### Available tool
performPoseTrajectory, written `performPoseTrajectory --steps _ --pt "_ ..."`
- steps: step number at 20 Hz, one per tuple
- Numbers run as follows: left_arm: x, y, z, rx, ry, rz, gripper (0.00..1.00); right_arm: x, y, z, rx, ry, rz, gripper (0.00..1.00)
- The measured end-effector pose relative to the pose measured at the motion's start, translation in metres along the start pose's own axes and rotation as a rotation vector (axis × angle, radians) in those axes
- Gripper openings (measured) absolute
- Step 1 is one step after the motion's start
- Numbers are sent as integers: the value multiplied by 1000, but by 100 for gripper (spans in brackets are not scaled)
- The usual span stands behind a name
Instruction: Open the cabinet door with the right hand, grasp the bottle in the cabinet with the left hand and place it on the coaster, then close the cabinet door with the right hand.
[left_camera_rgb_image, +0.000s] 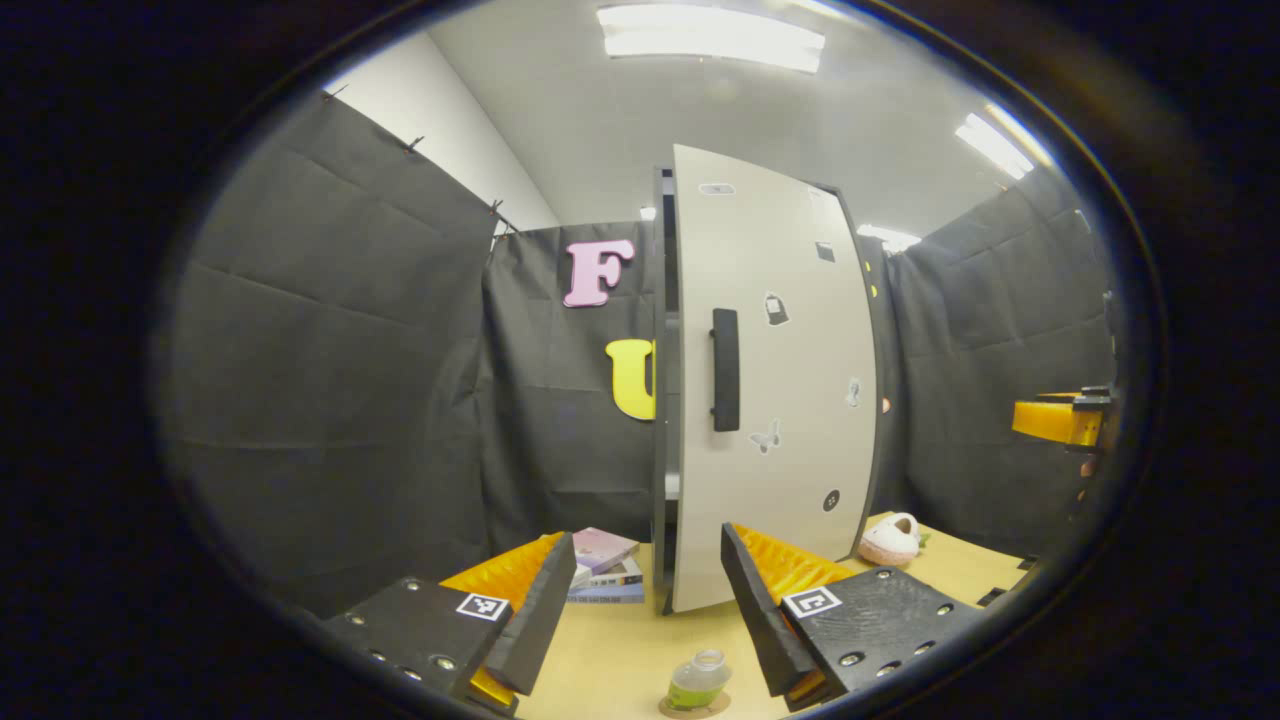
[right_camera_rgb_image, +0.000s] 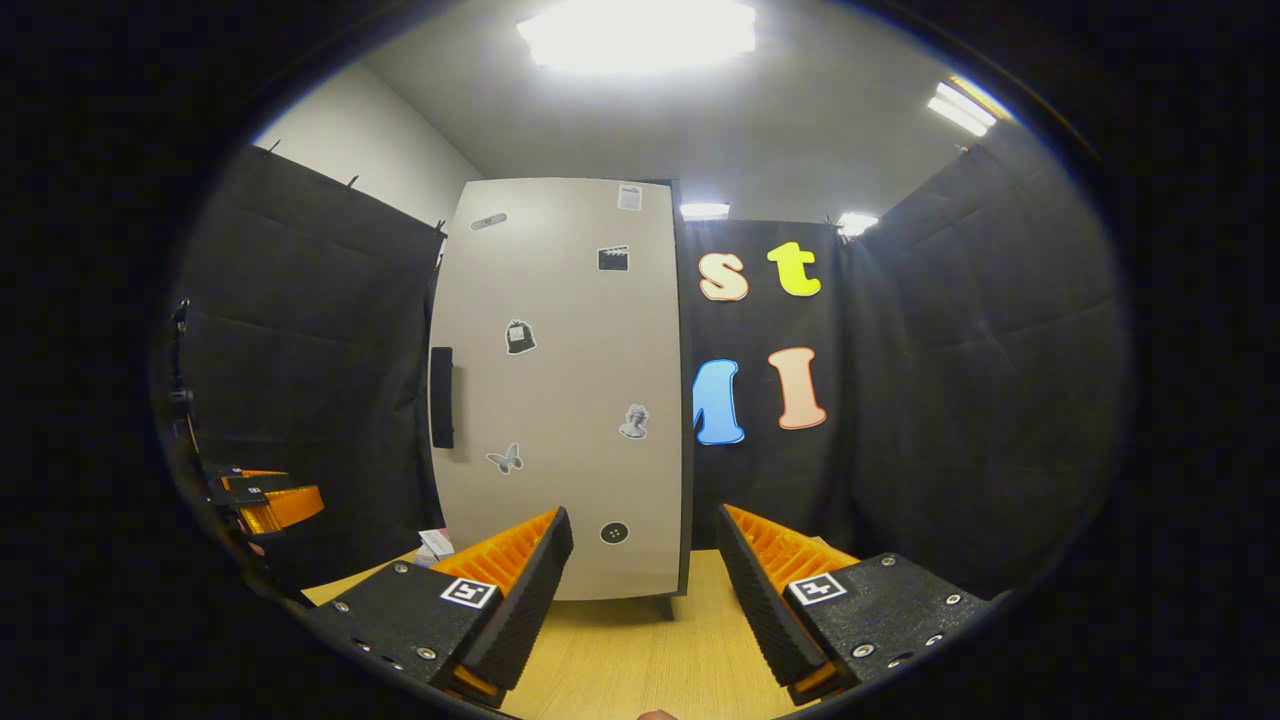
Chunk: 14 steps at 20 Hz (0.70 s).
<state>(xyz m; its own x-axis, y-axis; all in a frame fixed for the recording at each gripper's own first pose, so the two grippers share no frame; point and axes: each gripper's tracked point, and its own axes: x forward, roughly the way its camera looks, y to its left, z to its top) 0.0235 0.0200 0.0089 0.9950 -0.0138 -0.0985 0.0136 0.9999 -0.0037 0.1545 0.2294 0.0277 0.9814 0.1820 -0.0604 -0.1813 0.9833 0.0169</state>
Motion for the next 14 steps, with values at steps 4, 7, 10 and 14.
performPoseTrajectory --steps 4,7,10,14 --pt "1 -28 11 13 -4 -17 88 -10 -26 -6 10 2 -13 90" --pt "4 -43 17 21 -8 -24 88 -13 -42 -13 22 11 -19 90" --pt "8 -53 11 18 -14 -23 88 -12 -53 -21 33 25 -25 90" --pt "8 -60 6 22 -8 -23 88 -10 -61 -28 48 42 -27 90"
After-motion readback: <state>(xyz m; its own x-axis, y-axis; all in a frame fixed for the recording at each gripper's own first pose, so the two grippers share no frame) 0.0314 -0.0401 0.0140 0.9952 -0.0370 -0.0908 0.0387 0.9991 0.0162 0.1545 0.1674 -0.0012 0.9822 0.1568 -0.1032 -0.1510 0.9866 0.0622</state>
